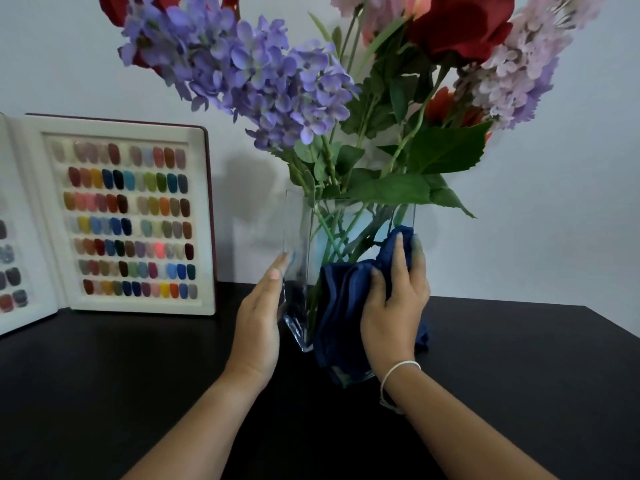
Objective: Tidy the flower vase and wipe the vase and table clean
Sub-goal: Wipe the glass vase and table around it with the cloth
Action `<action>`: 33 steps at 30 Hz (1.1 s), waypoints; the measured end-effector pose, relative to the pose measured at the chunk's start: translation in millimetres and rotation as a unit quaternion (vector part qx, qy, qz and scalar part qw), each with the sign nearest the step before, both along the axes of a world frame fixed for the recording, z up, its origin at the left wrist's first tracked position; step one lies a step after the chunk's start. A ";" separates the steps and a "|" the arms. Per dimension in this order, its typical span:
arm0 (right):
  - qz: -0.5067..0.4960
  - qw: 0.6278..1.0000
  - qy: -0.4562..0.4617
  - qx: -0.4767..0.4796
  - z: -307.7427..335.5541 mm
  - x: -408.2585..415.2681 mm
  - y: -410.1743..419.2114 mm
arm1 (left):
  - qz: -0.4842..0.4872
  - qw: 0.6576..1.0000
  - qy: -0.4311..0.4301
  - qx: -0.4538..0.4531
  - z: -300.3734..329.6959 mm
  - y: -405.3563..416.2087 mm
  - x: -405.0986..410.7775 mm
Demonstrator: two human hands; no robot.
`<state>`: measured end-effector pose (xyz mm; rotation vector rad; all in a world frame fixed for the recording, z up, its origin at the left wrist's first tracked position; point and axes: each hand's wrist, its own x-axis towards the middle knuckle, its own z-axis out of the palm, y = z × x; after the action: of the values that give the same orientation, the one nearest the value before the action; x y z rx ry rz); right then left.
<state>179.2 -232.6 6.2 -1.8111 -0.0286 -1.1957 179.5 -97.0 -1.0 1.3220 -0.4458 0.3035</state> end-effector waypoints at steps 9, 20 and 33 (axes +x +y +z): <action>-0.008 0.999 -0.030 -0.008 16.6 8.3 -5.6 | 0.012 1.000 0.000 0.010 -0.9 0.4 0.7; -0.002 0.986 -0.072 -0.148 16.4 -3.0 16.6 | 0.010 1.000 0.019 -0.010 1.9 -0.5 -0.6; -0.010 0.953 -0.084 -0.290 11.0 -11.0 16.8 | -0.019 0.999 0.034 -0.034 3.2 3.4 -0.5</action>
<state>168.1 -215.8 17.2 -2.2000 -0.5092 -1.4559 179.0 -93.5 2.1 1.2522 -0.3989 0.2390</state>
